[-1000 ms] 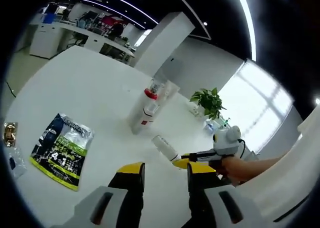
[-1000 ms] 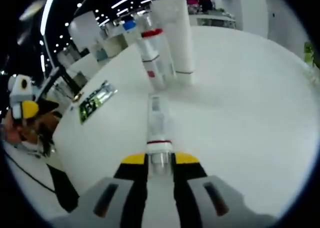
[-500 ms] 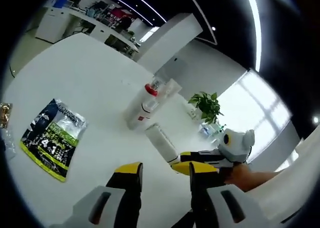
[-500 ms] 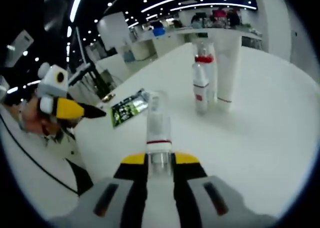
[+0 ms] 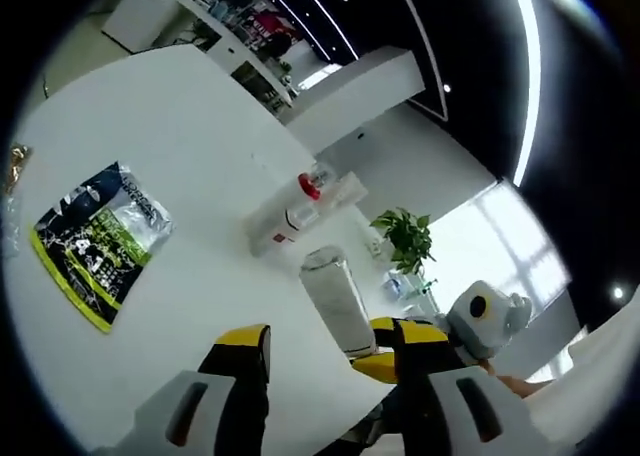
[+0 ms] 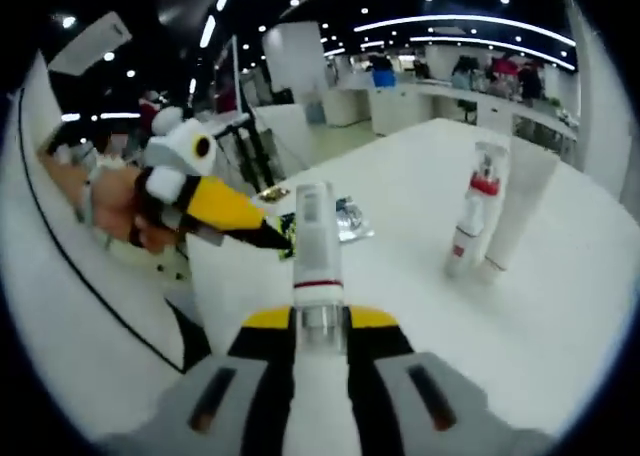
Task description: Arrange the skincare products in the storage area until every visible bottle or jar stands upright without overlapping.
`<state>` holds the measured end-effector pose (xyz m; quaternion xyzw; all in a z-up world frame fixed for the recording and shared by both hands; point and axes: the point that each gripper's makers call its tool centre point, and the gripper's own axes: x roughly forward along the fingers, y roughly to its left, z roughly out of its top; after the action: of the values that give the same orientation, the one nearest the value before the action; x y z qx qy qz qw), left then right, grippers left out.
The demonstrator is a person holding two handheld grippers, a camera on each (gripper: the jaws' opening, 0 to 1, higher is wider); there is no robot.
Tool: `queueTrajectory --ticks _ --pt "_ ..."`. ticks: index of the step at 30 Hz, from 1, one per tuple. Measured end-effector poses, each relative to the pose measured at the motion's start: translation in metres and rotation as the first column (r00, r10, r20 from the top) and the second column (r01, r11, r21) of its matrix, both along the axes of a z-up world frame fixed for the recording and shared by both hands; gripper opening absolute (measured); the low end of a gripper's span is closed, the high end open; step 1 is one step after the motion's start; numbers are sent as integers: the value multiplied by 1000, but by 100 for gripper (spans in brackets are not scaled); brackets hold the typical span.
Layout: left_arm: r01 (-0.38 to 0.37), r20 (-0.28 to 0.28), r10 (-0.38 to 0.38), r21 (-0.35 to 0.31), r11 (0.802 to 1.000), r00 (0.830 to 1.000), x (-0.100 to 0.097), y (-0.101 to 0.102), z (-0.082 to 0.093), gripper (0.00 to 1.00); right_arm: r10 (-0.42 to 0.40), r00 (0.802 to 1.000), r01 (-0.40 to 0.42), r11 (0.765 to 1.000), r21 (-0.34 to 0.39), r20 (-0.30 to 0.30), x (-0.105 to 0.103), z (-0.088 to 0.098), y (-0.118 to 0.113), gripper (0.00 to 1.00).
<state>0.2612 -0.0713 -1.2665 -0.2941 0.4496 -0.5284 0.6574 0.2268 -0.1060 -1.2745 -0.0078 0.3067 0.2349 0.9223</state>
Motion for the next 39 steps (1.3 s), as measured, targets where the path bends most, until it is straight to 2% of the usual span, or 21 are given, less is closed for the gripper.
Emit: queueTrajectory --ticks 3,6,10,12,13,15,19,24,29,32,34,35,36,37,38,39 --pt "-22 -31 21 -25 999 999 2 1 3 50 81 997 -80 996 -43 22 -6 4 11 16" --pt "-52 -88 46 -69 996 995 5 4 7 47 96 995 -95 994 -59 21 -9 2 15 16" --pt "-68 -124 56 -94 993 991 3 9 9 34 151 988 -147 983 -107 31 -14 0 21 17" --pt "-58 -125 46 -96 994 991 1 11 8 26 167 985 -162 979 -128 33 -15 0 24 17" --pt "-55 -119 44 -91 994 992 0 12 7 24 174 984 -168 977 -133 35 -15 0 25 17" --pt "-61 -115 50 -92 994 992 1 15 8 24 186 982 -177 971 -162 41 -15 0 26 17" --pt "-76 -92 65 -125 989 994 0 19 15 21 177 983 -168 972 -166 46 -14 -2 30 18" --pt "-93 -82 81 -151 984 993 2 22 18 19 112 993 -105 985 -137 46 -12 -1 32 19" --pt "-162 -110 146 -159 974 983 9 28 13 19 21 999 -18 997 -69 37 -9 -1 29 27" --pt "-201 -117 183 -171 964 976 15 33 13 19 -66 998 65 997 35 6 -8 -2 26 32" --pt "-219 -121 199 -191 957 973 19 33 17 19 -147 986 158 974 162 -77 -10 -9 25 41" --pt "-237 -122 216 -203 950 969 23 35 19 19 -176 979 193 961 197 -101 -10 -11 24 46" --pt "-246 -124 224 -211 946 967 26 36 20 19 -200 970 229 939 257 -136 -12 -14 26 50" --pt "-257 -129 233 -220 941 964 29 36 21 19 -203 967 241 929 282 -156 -13 -15 27 51" --pt "-274 -139 247 -234 933 959 33 37 22 19 -214 956 271 904 332 -199 -15 -17 30 51" --pt "-282 -138 255 -242 928 957 35 37 24 19 -218 953 282 890 358 -210 -16 -17 31 51"
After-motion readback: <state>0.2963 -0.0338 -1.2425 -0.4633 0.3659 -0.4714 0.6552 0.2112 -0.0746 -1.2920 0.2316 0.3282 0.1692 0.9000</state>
